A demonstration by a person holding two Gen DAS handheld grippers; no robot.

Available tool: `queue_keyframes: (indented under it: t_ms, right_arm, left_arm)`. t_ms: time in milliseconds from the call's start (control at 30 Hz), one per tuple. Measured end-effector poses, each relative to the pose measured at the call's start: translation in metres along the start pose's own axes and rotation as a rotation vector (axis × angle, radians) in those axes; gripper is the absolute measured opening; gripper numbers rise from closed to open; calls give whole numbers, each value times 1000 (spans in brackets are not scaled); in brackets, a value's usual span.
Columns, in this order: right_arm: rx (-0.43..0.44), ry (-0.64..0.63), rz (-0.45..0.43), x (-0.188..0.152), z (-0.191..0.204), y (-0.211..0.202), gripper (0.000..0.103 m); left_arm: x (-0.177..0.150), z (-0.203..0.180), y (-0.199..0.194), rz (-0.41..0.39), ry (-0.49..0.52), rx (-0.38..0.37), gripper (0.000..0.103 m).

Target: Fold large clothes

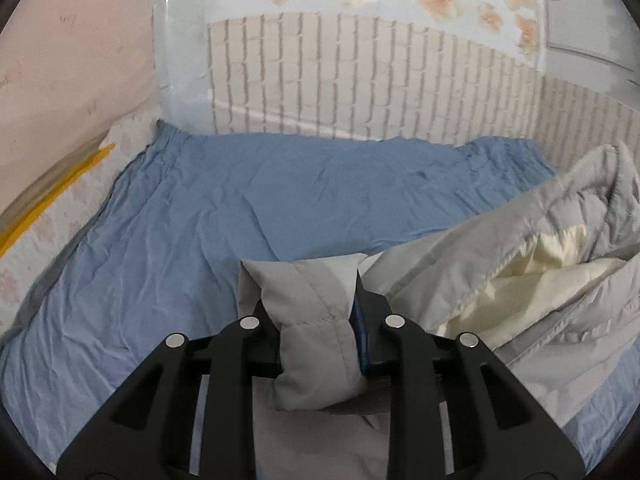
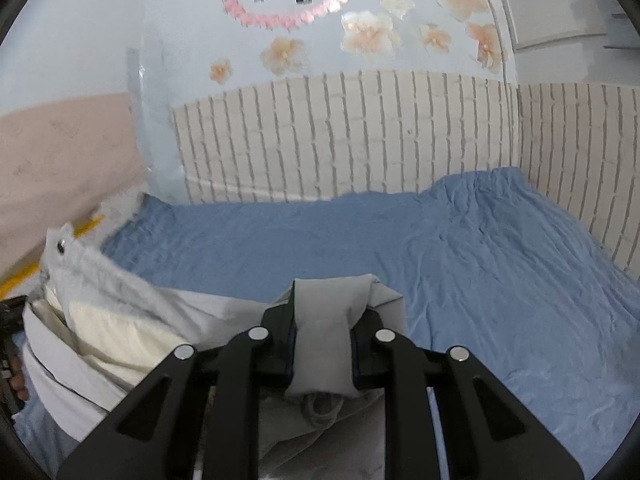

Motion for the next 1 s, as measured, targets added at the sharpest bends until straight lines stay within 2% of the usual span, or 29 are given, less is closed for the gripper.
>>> queue_keyframes:
  t_ms: [100,233,333,433,667,733,800,900,1000]
  right_arm:
    - [-80,-37,74,-23,-6,54,19]
    - [-120,-58,183,-62,-19,109,19]
    - [-99,-16,251,-83,-30,138,19]
    - [-97,-7,286,-89,-33,151,19]
    - [-68,-5,306,-86,-31,150,22]
    - [-55,-17,296,-82,-29,140,26]
    - [-28,-13,299,-78,-29,131,34]
    - [50,40,295,-73,-33,112,43]
    - [94,107,305,-73,-42,106,45]
  left_arm:
    - [-7,5,50,51,0,34,25]
    - [-26,5,108,125,-6,3,28]
    - [-32,1,122,133,-7,0,28]
    - [-32,-4,124,120,25,42,28]
    - [-30,-11,128,142,35,49,28]
    - [-26,-14,126,147,41,48,30]
    - [-22,-17,120,147,36,26,34]
    - [-18,-18,106,140,27,-10,39]
    - [-16,-20,93,129,39,-19,42]
Point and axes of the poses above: each gripper's, at about its wrist camera, not at the fingertips, and y roughly the way its jaws point, z to its left, x to its top, the point moved 9 cm from there along y, roughly the way its jaws point, and after that the axes turned 8 degrees about z, right-handed, at the moved point
